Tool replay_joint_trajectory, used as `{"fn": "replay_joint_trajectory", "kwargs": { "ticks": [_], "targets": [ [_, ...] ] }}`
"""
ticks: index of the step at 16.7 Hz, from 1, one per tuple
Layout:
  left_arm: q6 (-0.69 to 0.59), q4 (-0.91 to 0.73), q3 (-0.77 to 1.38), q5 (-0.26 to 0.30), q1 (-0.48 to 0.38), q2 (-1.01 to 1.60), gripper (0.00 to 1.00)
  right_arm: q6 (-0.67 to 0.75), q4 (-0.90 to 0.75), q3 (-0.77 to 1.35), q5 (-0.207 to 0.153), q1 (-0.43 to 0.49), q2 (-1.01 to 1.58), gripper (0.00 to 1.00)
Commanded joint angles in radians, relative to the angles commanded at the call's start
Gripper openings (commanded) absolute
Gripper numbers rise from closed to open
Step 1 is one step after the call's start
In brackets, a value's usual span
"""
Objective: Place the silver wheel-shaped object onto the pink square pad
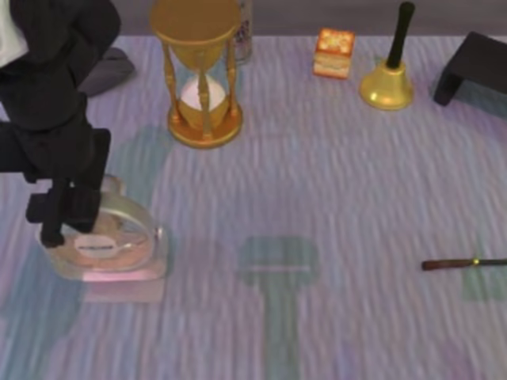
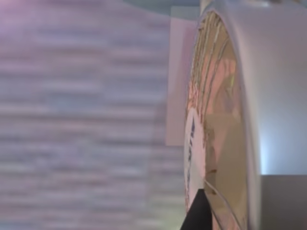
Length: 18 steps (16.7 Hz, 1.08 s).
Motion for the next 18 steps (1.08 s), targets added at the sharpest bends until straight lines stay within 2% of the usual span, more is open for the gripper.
{"fn": "replay_joint_trajectory", "kwargs": {
  "ticks": [5,18],
  "targets": [
    [-0.001,0.016,-0.016,0.000,0.001,0.003,0.00,0.000,0.000,0.000,0.000,0.000,0.000,1.00],
    [-0.001,0.016,-0.016,0.000,0.001,0.003,0.98,0.000,0.000,0.000,0.000,0.000,0.000,1.00]
  ]
}}
